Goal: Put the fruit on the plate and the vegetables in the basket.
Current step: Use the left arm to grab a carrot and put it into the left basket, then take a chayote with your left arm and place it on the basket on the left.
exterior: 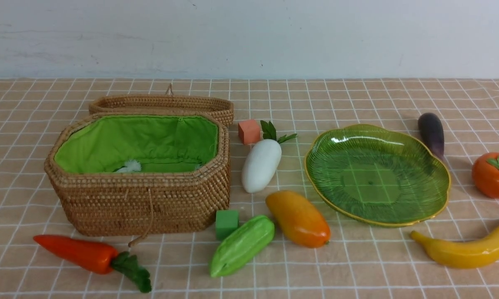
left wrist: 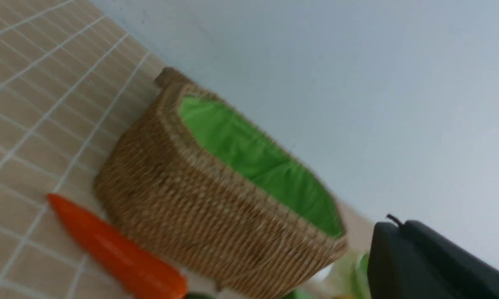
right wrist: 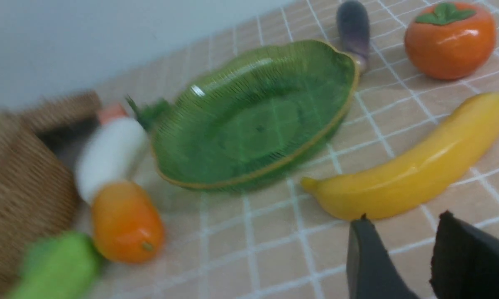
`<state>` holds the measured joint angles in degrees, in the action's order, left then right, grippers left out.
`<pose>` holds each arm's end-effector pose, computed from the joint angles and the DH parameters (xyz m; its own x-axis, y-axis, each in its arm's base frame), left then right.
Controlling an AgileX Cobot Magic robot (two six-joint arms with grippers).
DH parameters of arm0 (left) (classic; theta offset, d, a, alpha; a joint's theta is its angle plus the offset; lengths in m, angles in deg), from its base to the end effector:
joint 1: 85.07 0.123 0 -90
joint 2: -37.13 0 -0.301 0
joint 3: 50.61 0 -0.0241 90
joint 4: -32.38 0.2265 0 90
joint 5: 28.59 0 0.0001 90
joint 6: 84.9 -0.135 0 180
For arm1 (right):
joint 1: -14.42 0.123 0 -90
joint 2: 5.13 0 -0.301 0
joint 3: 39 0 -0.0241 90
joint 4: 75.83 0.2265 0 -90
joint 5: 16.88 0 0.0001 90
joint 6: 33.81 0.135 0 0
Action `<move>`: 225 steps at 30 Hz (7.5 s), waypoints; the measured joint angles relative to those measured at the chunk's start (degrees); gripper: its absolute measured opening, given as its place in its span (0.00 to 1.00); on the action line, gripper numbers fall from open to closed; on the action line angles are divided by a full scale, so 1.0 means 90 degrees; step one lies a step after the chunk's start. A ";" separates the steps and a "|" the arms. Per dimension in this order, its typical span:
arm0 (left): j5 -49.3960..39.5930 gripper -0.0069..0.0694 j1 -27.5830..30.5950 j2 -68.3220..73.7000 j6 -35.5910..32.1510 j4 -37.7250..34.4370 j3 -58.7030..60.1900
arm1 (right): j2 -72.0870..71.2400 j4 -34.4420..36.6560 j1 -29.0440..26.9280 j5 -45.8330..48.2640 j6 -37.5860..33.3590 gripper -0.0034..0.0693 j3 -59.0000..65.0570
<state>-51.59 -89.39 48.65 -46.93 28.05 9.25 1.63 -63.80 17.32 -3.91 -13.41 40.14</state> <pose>0.0461 -0.0075 0.2680 -0.1258 -0.6607 -0.7400 0.0276 0.7434 -0.6683 0.0582 0.0093 0.1784 -0.1778 0.5230 -0.8336 -0.0025 0.8469 0.5318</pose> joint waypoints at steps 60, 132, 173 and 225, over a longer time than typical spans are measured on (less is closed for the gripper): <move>-0.0539 0.80 -0.1752 0.8654 -0.9385 0.2744 -0.2340 | 0.2871 0.0272 0.1436 0.5898 -0.3604 0.37 -0.5786; -0.0940 0.90 -0.2250 0.9709 -0.5579 0.4443 -0.5874 | 0.2871 0.1444 0.1436 0.3741 -0.3586 0.37 -0.5786; -0.2152 0.82 -0.4884 1.1846 -0.1437 0.3703 -0.5919 | 0.2693 0.0668 0.1436 0.6356 -0.3586 0.37 -0.6249; -0.1648 0.95 -0.1673 1.0064 -0.5762 0.3438 -0.6152 | 0.2693 0.0891 0.1453 0.5617 -0.3586 0.37 -0.6249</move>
<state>-66.42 -104.45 139.23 -98.79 59.00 -46.12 25.87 -55.78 30.39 46.64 -45.69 -16.11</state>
